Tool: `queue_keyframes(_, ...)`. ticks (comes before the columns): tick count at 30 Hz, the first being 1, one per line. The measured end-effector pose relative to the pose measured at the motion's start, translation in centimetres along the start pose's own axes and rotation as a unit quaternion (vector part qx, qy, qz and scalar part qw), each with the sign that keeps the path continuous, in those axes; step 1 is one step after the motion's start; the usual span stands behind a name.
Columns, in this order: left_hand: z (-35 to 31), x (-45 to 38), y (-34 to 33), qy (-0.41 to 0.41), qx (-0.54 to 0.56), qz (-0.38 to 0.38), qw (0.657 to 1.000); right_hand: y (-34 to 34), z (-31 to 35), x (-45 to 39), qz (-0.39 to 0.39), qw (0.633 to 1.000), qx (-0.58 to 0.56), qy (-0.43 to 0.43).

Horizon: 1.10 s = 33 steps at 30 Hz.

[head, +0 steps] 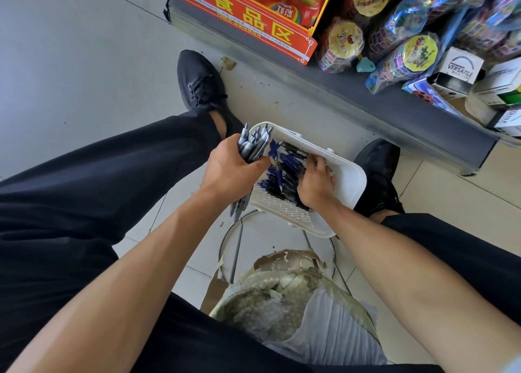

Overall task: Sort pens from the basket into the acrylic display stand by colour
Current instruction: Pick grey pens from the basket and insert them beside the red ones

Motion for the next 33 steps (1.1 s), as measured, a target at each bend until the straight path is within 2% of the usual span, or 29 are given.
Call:
queue_keyframes(3, 0.0, 0.1, -0.1, -0.001, -0.002, 0.002, 1.000, -0.5, -0.5, -0.4, 0.023, 0.999, -0.016, -0.047)
queue_keyframes(5, 0.0, 0.0, 0.0, -0.001, 0.001, 0.002, 1.000, -0.3, -0.6, -0.6, 0.009, 0.998, -0.021, -0.062)
queue_keyframes(10, 0.0, 0.0, -0.1, 0.001, -0.001, 0.005, 1.000, -0.9, -0.4, 0.4, -0.021, 0.999, -0.023, -0.028)
queue_keyframes(17, 0.0, 0.2, -0.3, 0.002, 0.001, 0.013, 1.000, -0.5, -1.7, 0.0, 0.024, 0.999, 0.017, -0.013)
queue_keyframes(24, -0.2, 0.1, -0.3, -0.003, -0.002, 0.016, 1.000, 0.3, -2.2, -0.5, 0.063, 0.993, -0.085, -0.057)
queue_keyframes(29, -0.4, 0.2, -0.3, -0.014, 0.005, 0.014, 1.000, 2.2, -0.8, 0.7, 0.061, 0.983, -0.173, -0.017)
queue_keyframes(33, -0.9, 0.5, 0.0, -0.031, 0.007, -0.006, 0.999, 4.5, 2.1, 2.8, 0.122, 0.956, -0.265, 0.003)
Point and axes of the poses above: each hand's wrist, its own x-axis away from the middle knuckle, its own y-axis out of the back of the hand, z = x × y, the point moved 7 cm from there along -x, towards the middle knuckle, and after that the axes turned 3 degrees about y, right-handed, at the moved point
